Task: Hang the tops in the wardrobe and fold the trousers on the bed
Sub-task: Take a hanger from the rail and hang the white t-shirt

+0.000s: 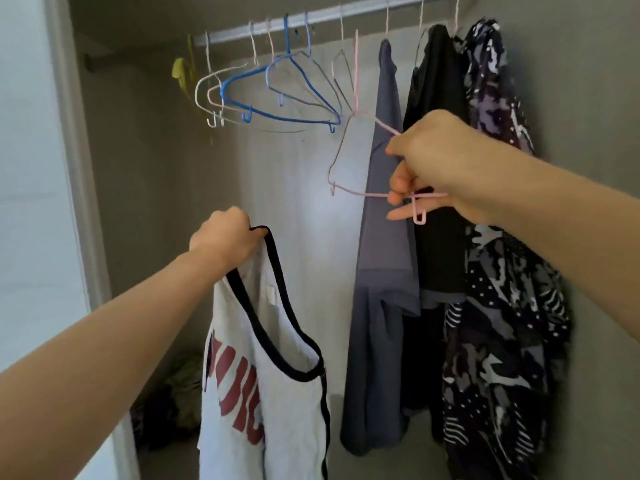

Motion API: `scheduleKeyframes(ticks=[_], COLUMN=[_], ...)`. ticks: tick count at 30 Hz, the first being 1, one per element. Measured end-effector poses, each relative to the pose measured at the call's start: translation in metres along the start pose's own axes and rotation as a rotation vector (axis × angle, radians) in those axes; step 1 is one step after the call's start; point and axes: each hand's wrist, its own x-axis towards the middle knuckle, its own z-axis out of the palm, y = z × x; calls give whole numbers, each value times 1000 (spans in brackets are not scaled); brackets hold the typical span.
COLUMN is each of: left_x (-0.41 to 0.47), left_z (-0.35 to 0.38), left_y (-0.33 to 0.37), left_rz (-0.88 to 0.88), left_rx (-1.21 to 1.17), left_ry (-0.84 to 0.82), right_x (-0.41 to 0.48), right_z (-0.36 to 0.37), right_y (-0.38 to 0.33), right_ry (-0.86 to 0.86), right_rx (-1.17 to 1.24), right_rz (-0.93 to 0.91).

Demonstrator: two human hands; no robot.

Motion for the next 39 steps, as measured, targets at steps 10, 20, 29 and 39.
scheduleKeyframes(ticks=[10, 20, 29, 39], left_x=[-57, -107, -117, -116], left_z=[43, 84, 84, 89], left_y=[-83, -168, -167, -169], left_rz=[-99, -217, -197, -186], left_rx=[37, 73, 174, 40], left_ry=[-222, -415, -388, -430], right_x=[-60, -93, -101, -108], right_z=[42, 63, 68, 68], right_y=[82, 127, 124, 120], right_ry=[-24, -397, -455, -482], right_rx=[-4, 120, 94, 130], right_rz=[-15, 248, 276, 308])
